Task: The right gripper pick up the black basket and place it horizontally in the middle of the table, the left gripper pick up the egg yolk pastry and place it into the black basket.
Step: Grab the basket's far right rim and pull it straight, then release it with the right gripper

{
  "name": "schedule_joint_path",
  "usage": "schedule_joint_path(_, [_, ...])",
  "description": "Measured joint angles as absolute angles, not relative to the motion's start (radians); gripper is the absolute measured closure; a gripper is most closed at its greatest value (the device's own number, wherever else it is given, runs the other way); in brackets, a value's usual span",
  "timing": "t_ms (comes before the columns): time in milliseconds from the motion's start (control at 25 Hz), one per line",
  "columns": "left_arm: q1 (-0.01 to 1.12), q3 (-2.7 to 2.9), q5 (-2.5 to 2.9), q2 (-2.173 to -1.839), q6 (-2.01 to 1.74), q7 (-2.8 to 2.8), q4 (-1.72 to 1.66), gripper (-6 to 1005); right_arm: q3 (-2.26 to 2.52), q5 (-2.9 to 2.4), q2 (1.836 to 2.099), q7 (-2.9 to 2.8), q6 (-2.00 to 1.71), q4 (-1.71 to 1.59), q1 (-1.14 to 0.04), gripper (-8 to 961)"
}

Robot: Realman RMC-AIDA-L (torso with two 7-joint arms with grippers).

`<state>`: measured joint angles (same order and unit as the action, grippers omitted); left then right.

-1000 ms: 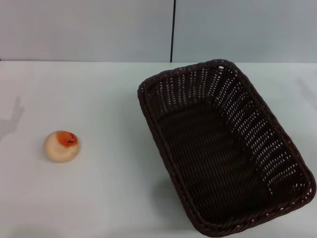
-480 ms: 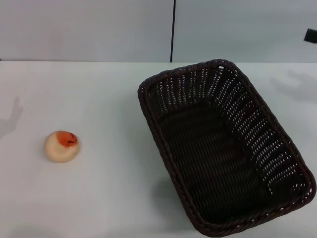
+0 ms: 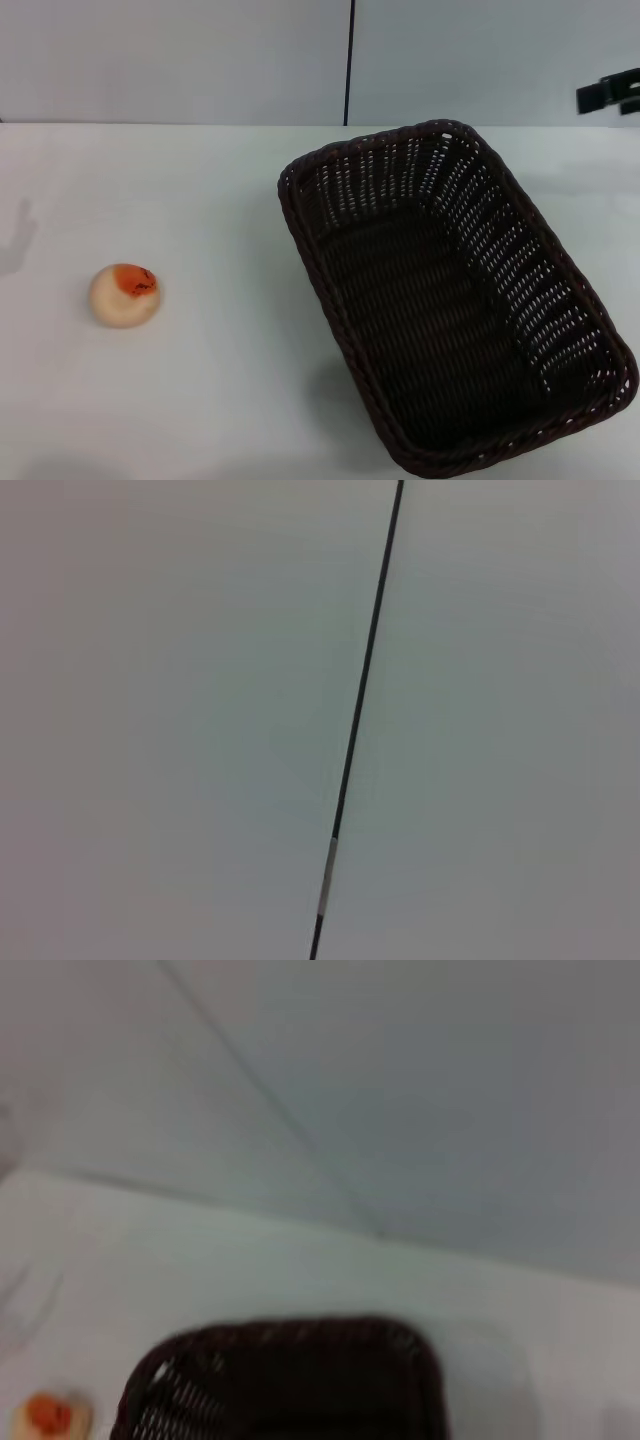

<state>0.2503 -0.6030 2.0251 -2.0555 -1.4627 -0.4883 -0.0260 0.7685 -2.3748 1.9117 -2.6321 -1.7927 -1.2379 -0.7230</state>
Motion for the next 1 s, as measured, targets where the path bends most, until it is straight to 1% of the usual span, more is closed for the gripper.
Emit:
schedule_joint_path(40, [0.25,-0.603,2.025,-2.056,-1.463,-0.488,-0.026,185,0.768,-2.375,1.912,-2.632,-1.793,-1.238,-0.723,178])
schedule_joint_path(120, [0.25,-0.608,2.025,-2.056,-1.463,-0.488,-0.026,185,0.84,-2.426,1.911,-2.721,-1.813,-1.218,-0.77,180])
schedule_joint_path(240, [0.249,-0.611,2.024,-2.056,-1.463,-0.488,-0.027,185,0.886,-2.457,1.911,-2.764,-1.814,-1.184,-0.798,182])
schedule_joint_path(360, [0.243,-0.619,2.019,-2.056,-1.463,-0.488,-0.028,185,0.928,-2.496,1.921,-2.804,-1.81,-1.147,-0.822,185])
schedule_joint_path(400, [0.239,-0.619,2.017,-2.056,-1.463,-0.488,-0.028,185,0.945,-2.521,1.936,-2.823,-1.804,-1.137,-0.831,185])
schedule_joint_path(440, [0.239,-0.619,2.017,-2.056,-1.463,-0.488,-0.028,185,0.945,-2.521,1.936,-2.823,-1.804,-1.137,-0.831,186])
schedule_joint_path(480, [0.237,-0.619,2.017,-2.056,-1.463,-0.488,-0.028,185,0.948,-2.531,1.945,-2.828,-1.802,-1.13,-0.835,187])
schedule_joint_path(520, [0.234,-0.619,2.017,-2.056,-1.463,-0.488,-0.028,185,0.949,-2.559,1.966,-2.833,-1.794,-1.114,-0.846,188])
schedule_joint_path(560, [0.234,-0.619,2.017,-2.056,-1.463,-0.488,-0.028,185,0.949,-2.559,1.966,-2.833,-1.794,-1.114,-0.846,188])
schedule_joint_path(600, [0.232,-0.619,2.017,-2.056,-1.461,-0.488,-0.028,185,0.95,-2.608,1.994,-2.838,-1.777,-1.099,-0.86,189])
schedule_joint_path(640, [0.232,-0.619,2.017,-2.056,-1.461,-0.488,-0.028,185,0.95,-2.608,1.994,-2.838,-1.777,-1.099,-0.86,190])
schedule_joint_path(680, [0.232,-0.619,2.017,-2.056,-1.459,-0.488,-0.028,185,0.951,-2.64,2.012,-2.84,-1.765,-1.089,-0.867,191])
schedule_joint_path(800, [0.232,-0.618,2.017,-2.056,-1.456,-0.488,-0.028,185,0.962,-2.715,2.05,-2.844,-1.714,-1.03,-0.886,193])
schedule_joint_path(1000, [0.231,-0.618,2.017,-2.054,-1.456,-0.488,-0.03,185,0.973,-2.716,2.058,-2.844,-1.65,-0.967,-0.886,197])
